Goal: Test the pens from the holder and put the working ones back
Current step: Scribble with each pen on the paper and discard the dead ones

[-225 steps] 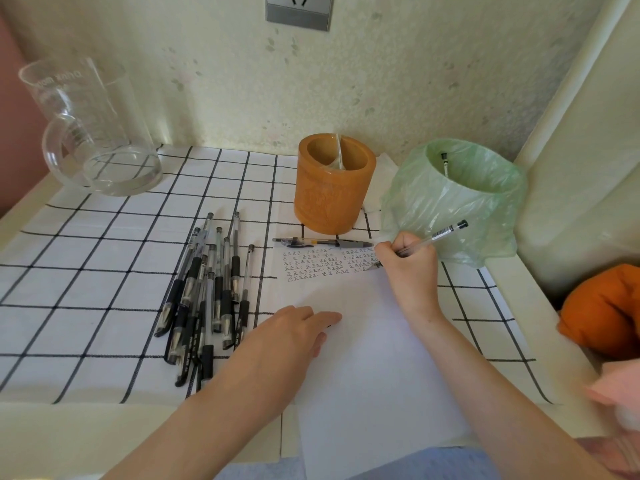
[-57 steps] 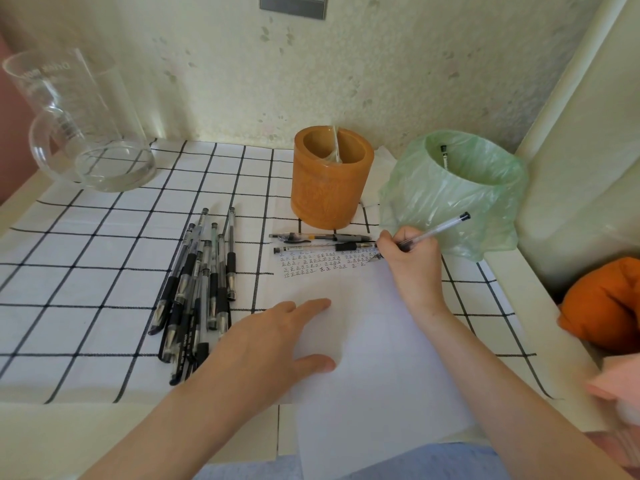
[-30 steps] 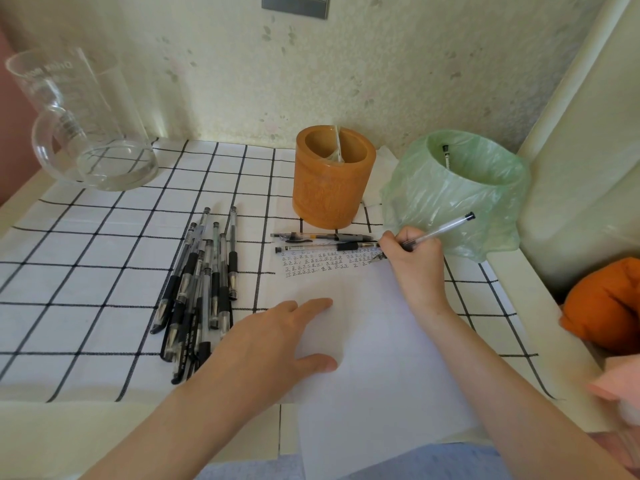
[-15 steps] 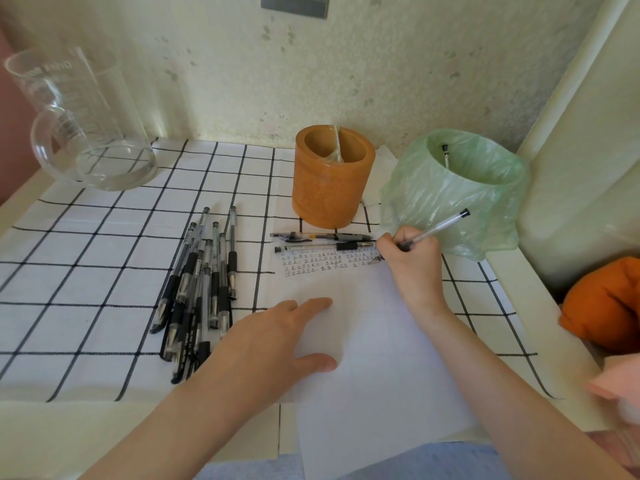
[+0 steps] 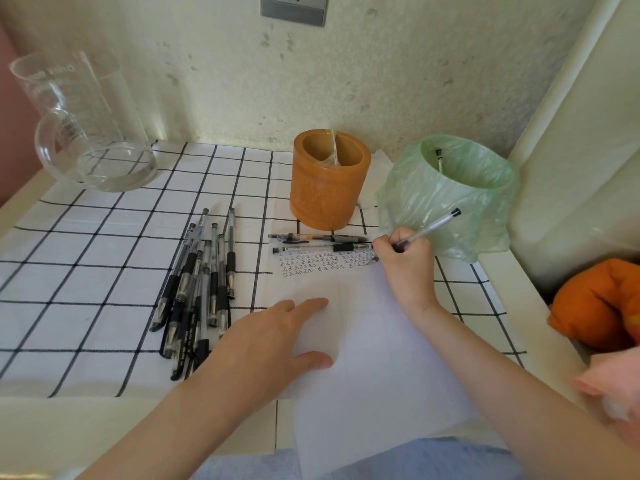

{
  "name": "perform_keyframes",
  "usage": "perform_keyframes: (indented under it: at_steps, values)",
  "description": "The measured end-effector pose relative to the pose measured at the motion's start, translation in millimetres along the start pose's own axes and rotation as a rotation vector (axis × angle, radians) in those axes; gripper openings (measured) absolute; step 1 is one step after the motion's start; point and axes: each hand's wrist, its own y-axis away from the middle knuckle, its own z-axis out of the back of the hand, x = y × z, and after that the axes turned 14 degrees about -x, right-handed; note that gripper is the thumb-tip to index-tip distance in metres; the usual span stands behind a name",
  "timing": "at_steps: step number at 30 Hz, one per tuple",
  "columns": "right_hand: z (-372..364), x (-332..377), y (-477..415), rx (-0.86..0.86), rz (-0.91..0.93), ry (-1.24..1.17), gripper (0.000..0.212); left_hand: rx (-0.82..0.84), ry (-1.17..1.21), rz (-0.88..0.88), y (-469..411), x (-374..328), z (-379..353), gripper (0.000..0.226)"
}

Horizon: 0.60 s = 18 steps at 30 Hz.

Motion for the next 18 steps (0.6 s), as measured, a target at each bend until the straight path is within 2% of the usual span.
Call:
perform_keyframes:
  at_steps: [5, 8, 11, 14, 16, 18]
  values:
    - [2.0, -0.8, -1.2, 0.017, -0.019, -0.006, 0.037, 0.021, -0.014, 0.008, -1.1, -1.9, 0.7, 0.069]
    - [7.5, 0.1, -4.3, 0.029, -0.156, -0.118, 0.029, 0.047, -0.019, 0.017, -2.3, -2.3, 2.3, 0.069]
    - [15.8, 14.8, -2.1, 0.093, -0.2, -0.218, 0.034, 0.032, 0.004, 0.036, -2.2, -3.8, 3.1, 0.066]
    - [24.5, 44.4, 11.2, 0.164, -0.244, -0.316, 0.034, -0.068, 0.232, 0.106, -1.8, -7.5, 3.0, 0.048]
    - [29.8, 57.1, 23.5, 0.209, -0.362, -0.405, 0.035, -0.101, 0.417, 0.158, -4.2, -9.6, 4.7, 0.043]
    - [33.1, 63.1, 34.2, 0.27, -0.524, -0.499, 0.034, -0.115, 0.521, 0.19, -7.3, -10.9, 7.0, 0.046]
